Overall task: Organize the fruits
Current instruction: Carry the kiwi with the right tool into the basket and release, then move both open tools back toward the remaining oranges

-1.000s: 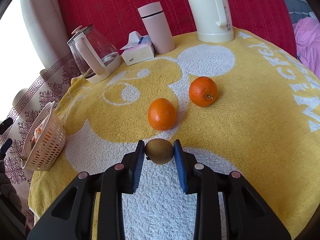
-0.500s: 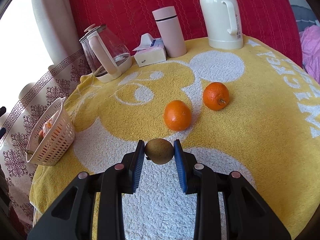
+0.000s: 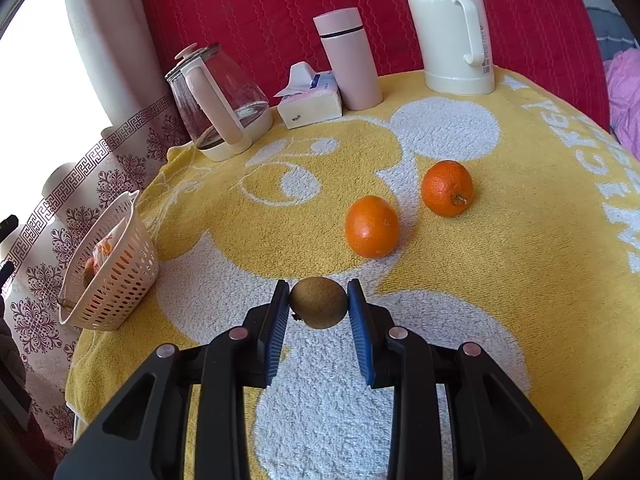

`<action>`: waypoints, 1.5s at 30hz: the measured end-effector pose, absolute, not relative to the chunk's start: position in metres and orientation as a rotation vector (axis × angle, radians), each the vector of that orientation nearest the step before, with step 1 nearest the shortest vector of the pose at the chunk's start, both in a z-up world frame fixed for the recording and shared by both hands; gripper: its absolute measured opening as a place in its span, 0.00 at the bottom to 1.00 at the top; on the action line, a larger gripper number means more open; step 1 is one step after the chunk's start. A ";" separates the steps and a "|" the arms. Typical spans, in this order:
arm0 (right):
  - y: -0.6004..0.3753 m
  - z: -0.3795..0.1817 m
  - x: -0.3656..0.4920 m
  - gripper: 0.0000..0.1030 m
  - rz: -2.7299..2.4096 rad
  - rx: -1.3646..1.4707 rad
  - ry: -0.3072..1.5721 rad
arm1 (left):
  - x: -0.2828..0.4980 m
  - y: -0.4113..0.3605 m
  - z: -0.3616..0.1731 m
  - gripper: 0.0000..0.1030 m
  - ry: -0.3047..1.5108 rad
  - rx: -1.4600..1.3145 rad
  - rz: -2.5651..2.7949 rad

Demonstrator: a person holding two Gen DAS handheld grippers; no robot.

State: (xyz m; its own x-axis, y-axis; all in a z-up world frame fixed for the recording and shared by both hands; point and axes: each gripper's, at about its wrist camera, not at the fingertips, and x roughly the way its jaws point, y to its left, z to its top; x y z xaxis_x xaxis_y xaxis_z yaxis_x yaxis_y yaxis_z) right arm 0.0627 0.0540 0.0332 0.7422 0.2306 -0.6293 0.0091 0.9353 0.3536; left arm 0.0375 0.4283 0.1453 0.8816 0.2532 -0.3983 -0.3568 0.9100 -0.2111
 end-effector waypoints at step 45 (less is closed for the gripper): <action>0.177 0.061 0.055 0.66 0.251 0.143 0.667 | 0.033 0.426 0.151 0.92 0.348 -0.298 0.293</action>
